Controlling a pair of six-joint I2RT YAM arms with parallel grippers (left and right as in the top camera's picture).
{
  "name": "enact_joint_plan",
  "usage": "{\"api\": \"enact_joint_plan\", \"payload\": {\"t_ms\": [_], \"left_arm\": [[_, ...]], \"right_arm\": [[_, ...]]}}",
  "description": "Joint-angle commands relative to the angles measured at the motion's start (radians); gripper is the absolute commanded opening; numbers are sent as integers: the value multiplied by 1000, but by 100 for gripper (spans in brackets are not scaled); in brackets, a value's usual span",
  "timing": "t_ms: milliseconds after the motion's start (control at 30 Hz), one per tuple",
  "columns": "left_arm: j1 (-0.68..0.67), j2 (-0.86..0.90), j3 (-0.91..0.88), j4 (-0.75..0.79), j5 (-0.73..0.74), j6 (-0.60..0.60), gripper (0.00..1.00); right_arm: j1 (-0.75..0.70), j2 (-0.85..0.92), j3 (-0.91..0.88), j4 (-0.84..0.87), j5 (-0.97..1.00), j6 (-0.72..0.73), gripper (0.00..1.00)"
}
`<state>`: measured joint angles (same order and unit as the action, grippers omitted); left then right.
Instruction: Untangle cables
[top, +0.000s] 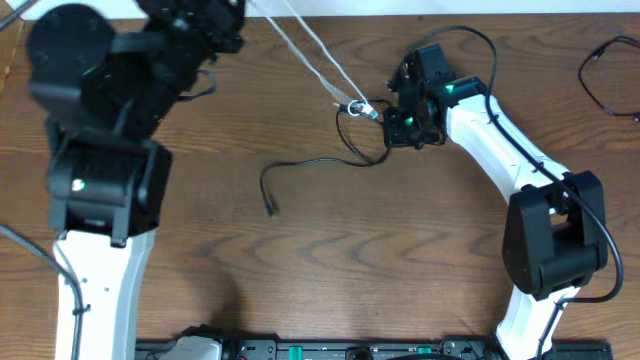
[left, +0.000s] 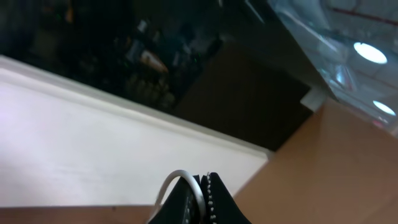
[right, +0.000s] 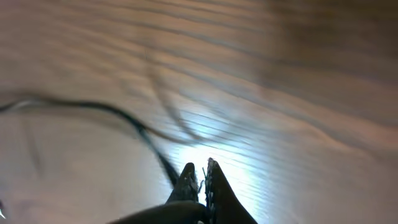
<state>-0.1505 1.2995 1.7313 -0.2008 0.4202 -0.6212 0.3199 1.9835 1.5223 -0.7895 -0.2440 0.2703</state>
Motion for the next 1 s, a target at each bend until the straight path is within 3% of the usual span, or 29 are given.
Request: {"api": "enact_joint_plan", "payload": {"t_ms": [0, 333, 500, 633, 833, 967], "left_arm": [[52, -36, 22, 20, -13, -5, 7], [134, -39, 21, -79, -12, -2, 7], [132, -18, 21, -200, 49, 32, 8], [131, 23, 21, -313, 155, 104, 8], [131, 106, 21, -469, 293, 187, 8], [110, 161, 20, -563, 310, 265, 9]], "right_arm": [[-20, -1, -27, -30, 141, 92, 1], [-42, -1, -41, -109, 122, 54, 1], [-44, -37, -37, -79, -273, -294, 1], [-44, -121, -37, -78, -572, -468, 1], [-44, -267, -37, -76, -631, -477, 1], [-44, -326, -37, -74, -631, -449, 1]]}}
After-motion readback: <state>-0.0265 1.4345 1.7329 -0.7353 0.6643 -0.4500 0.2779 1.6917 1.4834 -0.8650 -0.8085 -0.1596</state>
